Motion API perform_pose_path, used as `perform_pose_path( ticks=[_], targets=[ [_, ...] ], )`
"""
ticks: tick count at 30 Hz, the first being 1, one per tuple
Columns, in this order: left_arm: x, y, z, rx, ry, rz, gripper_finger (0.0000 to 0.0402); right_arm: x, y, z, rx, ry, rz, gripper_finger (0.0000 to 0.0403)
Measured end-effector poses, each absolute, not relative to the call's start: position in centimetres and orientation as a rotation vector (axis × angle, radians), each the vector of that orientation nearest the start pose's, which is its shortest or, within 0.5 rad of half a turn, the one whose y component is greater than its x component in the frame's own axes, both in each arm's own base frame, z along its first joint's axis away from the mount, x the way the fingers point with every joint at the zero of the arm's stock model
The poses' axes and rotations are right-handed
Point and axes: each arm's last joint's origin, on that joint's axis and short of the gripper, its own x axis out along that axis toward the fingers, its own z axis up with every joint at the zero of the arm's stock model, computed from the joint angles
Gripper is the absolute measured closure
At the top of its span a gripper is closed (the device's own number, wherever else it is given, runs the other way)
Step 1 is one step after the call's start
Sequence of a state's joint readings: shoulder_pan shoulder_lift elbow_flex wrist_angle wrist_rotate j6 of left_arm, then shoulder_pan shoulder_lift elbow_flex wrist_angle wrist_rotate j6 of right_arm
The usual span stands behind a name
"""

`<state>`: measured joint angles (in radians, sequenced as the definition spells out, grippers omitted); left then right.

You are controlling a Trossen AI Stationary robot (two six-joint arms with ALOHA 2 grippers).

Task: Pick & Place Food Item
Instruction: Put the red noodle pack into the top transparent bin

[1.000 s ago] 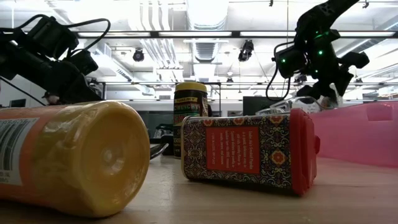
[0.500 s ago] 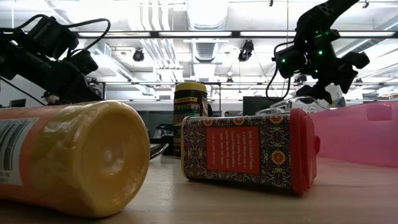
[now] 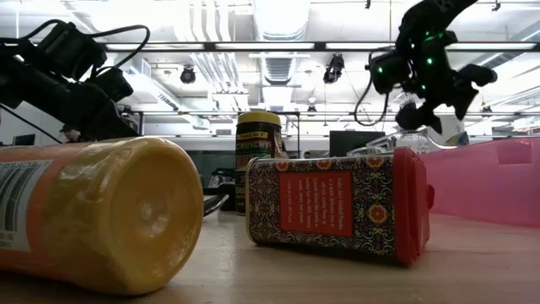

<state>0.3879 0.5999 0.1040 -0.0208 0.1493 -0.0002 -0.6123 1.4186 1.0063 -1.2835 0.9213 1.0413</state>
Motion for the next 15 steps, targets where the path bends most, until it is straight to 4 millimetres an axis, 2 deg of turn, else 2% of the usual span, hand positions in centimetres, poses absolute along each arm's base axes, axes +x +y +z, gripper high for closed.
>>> perform_pose_path(
  ticks=[6, 15],
  targets=[
    [12.2, 4.5, 14.1, -0.138, 0.499, 0.234, 0.0055, 17.4, -13.4, 26.1, 0.344, 0.931, -1.793, 0.0158],
    [12.2, 4.5, 14.1, -0.138, 0.499, 0.234, 0.0055, 19.7, -9.8, 29.4, 0.303, 0.788, -1.566, 0.0158]
  ],
)
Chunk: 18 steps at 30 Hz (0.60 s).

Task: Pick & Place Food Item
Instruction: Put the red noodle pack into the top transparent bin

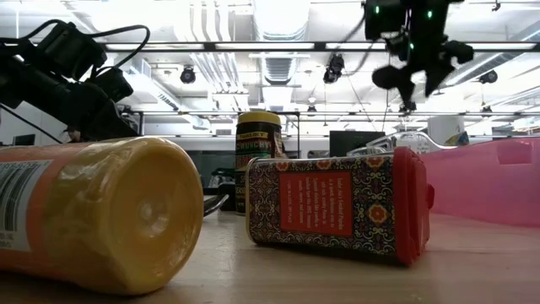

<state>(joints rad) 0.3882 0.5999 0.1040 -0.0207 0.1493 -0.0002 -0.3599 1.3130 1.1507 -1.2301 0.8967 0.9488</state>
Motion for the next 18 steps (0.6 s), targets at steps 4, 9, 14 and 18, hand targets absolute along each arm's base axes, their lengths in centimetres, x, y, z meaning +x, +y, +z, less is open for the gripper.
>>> perform_pose_path(
  ticks=[4, 9, 14, 18],
  targets=[
    [12.2, 4.5, 14.1, -0.138, 0.499, 0.234, 0.0055, 21.3, -8.3, 30.6, 0.237, 0.719, -1.362, 0.0158],
    [12.2, 4.5, 14.1, -0.138, 0.499, 0.234, 0.0055, 23.5, -7.0, 31.8, 0.172, 0.596, -1.024, 0.0158],
    [12.2, 4.5, 14.1, -0.138, 0.499, 0.233, 0.0055, 24.7, -6.4, 32.2, 0.077, 0.464, -0.701, 0.0158],
    [12.2, 4.5, 14.1, -0.138, 0.499, 0.234, 0.0055, 25.0, -6.1, 31.4, 0.042, 0.413, -0.480, 0.0158]
  ],
)
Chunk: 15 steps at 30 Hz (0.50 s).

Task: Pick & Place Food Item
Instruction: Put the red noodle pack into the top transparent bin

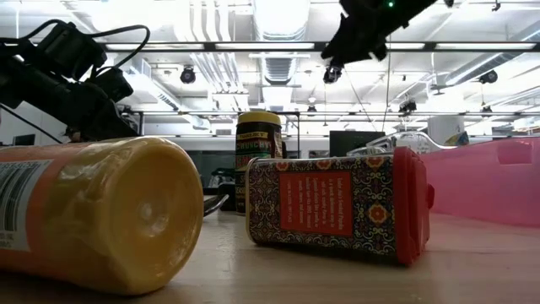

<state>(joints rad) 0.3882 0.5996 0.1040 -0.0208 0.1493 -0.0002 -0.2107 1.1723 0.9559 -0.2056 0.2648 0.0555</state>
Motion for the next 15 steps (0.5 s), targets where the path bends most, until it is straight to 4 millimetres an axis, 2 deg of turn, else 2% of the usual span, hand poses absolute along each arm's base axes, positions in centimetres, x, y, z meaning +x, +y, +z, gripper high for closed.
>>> perform_pose_path(
  ticks=[3, 6, 15],
  targets=[
    [12.2, 4.5, 14.1, -0.138, 0.499, 0.234, 0.0055, 25.0, -5.9, 30.7, 0.002, 0.397, -0.315, 0.0158],
    [12.2, 4.5, 14.1, -0.138, 0.499, 0.234, 0.0055, 24.9, -5.6, 29.9, -0.019, 0.400, -0.221, 0.0158],
    [12.2, 4.5, 14.1, -0.138, 0.499, 0.233, 0.0055, 24.9, -5.5, 29.4, -0.021, 0.336, -0.181, 0.0158]
  ],
)
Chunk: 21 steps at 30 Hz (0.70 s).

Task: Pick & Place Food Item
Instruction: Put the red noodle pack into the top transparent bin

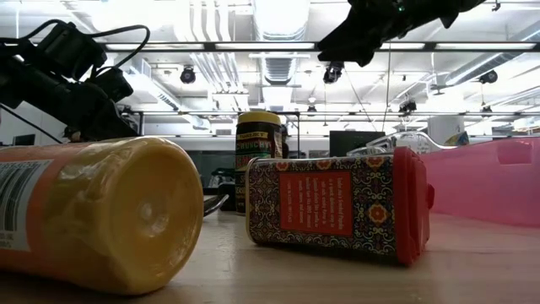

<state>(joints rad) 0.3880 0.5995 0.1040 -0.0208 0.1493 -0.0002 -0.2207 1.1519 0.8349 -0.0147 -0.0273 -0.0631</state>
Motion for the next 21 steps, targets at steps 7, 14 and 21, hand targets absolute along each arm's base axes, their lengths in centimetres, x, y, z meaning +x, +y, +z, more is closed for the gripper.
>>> perform_pose_path(
  ticks=[7, 14, 21],
  targets=[
    [12.19, 4.52, 14.11, -0.138, 0.499, 0.234, 0.0055, 24.95, -5.52, 29.39, -0.016, 0.336, -0.182, 0.0158],
    [12.19, 4.52, 14.11, -0.138, 0.499, 0.233, 0.0055, 24.95, -5.52, 29.36, -0.014, 0.338, -0.183, 0.0158],
    [12.19, 4.52, 14.11, -0.138, 0.499, 0.233, 0.0055, 24.95, -5.52, 29.35, 0.013, 0.336, -0.187, 0.0158]
  ],
)
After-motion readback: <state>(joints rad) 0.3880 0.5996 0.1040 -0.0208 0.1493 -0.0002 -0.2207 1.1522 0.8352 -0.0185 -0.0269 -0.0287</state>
